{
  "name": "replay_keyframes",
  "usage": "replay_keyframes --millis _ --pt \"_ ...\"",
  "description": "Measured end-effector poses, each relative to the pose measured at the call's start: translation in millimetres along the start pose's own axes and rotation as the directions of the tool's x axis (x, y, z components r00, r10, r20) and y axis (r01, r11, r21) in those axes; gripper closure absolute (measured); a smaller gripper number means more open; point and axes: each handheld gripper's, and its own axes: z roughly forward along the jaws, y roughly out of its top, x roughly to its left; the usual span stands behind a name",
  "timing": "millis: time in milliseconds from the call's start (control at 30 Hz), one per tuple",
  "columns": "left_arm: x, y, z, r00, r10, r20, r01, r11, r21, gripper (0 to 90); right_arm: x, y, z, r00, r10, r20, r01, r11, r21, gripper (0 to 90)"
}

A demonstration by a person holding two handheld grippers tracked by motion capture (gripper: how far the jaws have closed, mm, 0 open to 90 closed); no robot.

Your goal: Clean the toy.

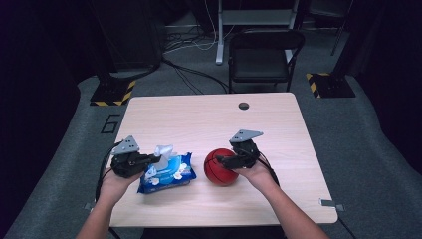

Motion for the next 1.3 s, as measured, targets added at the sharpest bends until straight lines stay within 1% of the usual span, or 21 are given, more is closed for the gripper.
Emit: replay_keyframes --millis 67,100,200,233,300,367,433,500,733,767,800,833,867,900,933,967,1033,1133,1167,1267,1300 --pt "-0.7 0.9 -2.5 1.0000 0.007 -0.004 -0.007 0.9999 -0.013 90.0 0.0 -0.2 0.2 1.0000 0.002 -0.002 -0.002 1.000 0.000 20.0" --pt "2.5 1.1 -5.4 0.9998 -0.008 -0.020 0.007 0.9997 -0.022 90.0 -0.2 -0.1 0.5 1.0000 0.002 -0.002 -0.002 1.000 0.000 20.0" --pt "2.9 2.1 -7.1 0.9999 -0.015 -0.007 0.015 0.9995 -0.029 90.0 0.4 0.1 0.7 1.0000 0.000 -0.001 0.000 1.000 -0.001 20.0" --pt "-0.3 4.6 -7.2 0.9999 0.005 -0.012 -0.005 0.9997 -0.025 90.0 0.7 0.0 0.8 1.0000 -0.001 -0.004 0.001 1.000 0.000 20.0" --pt "-1.9 6.5 -6.4 0.9997 0.015 -0.019 -0.015 0.9997 -0.017 90.0 0.3 0.2 1.0 1.0000 -0.001 -0.003 0.001 1.000 0.000 20.0" --pt "-0.5 6.9 -7.2 1.0000 0.001 -0.005 -0.002 0.9996 -0.029 90.0 0.0 0.4 1.2 1.0000 0.002 -0.001 -0.002 1.000 -0.001 20.0" --pt "0.2 7.3 -8.5 0.9998 0.005 -0.018 -0.006 0.9995 -0.033 90.0 0.4 -0.2 1.3 1.0000 0.003 -0.004 -0.003 1.000 -0.002 20.0" --pt "0.6 7.7 -9.7 0.9999 0.008 -0.014 -0.008 0.9996 -0.026 90.0 0.6 -0.4 1.1 1.0000 0.000 -0.005 0.000 1.000 -0.003 20.0" --pt "2.3 10.8 -16.8 0.9998 0.000 -0.021 -0.001 0.9989 -0.048 90.0 0.5 -0.4 0.8 1.0000 0.001 -0.003 -0.001 1.000 -0.003 20.0" --pt "1.8 12.0 -18.7 0.9990 0.013 -0.043 -0.015 0.9986 -0.050 90.0 0.5 -0.5 0.7 1.0000 0.000 -0.002 0.000 1.000 -0.004 20.0" --pt "4.1 12.4 -20.0 0.9993 0.001 -0.037 -0.003 0.9978 -0.066 90.0 0.4 -0.6 0.9 1.0000 0.002 -0.003 -0.002 1.000 -0.004 20.0" --pt "7.2 12.2 -19.6 0.9994 -0.029 -0.017 0.027 0.9966 -0.078 90.0 0.4 -0.6 1.0 1.0000 0.008 -0.004 -0.008 1.000 -0.004 20.0" --pt "7.2 12.2 -19.6 0.9994 -0.029 -0.017 0.027 0.9966 -0.078 90.0 0.3 -0.6 1.1 1.0000 0.008 -0.003 -0.008 1.000 -0.005 20.0" --pt "4.9 15.0 -19.0 0.9995 -0.004 -0.031 0.002 0.9983 -0.059 90.0 0.0 -0.4 1.5 1.0000 0.005 -0.004 -0.005 1.000 -0.006 20.0" --pt "4.9 15.0 -19.0 0.9995 -0.004 -0.031 0.002 0.9983 -0.059 90.0 0.0 -0.4 1.5 1.0000 0.005 -0.004 -0.005 1.000 -0.006 20.0" --pt "2.2 17.4 -21.7 0.9998 0.004 -0.020 -0.006 0.9972 -0.075 90.0 0.6 -0.2 2.0 1.0000 0.004 -0.005 -0.004 1.000 -0.006 20.0" --pt "2.4 17.9 -24.2 0.9985 0.002 -0.054 -0.007 0.9958 -0.091 90.0 1.6 -0.4 2.7 0.9999 0.010 -0.009 -0.010 1.000 -0.006 20.0" --pt "3.0 17.6 -25.2 0.9993 -0.005 -0.037 0.001 0.9954 -0.095 90.0 1.4 -0.1 3.3 0.9999 0.000 -0.011 0.000 1.000 -0.008 20.0" --pt "5.8 16.2 -26.6 0.9996 -0.024 -0.017 0.022 0.9944 -0.103 90.0 2.2 -0.2 3.5 0.9999 0.004 -0.012 -0.004 1.000 -0.008 19.9" --pt "5.2 16.4 -29.5 0.9994 -0.011 -0.033 0.007 0.9941 -0.108 90.0 1.8 -0.4 2.9 0.9999 0.009 -0.009 -0.009 1.000 -0.007 20.0" --pt "6.8 18.9 -35.0 0.9994 -0.028 -0.021 0.025 0.9877 -0.155 90.0 1.1 -0.4 2.9 0.9999 0.007 -0.009 -0.007 1.000 -0.008 19.9"
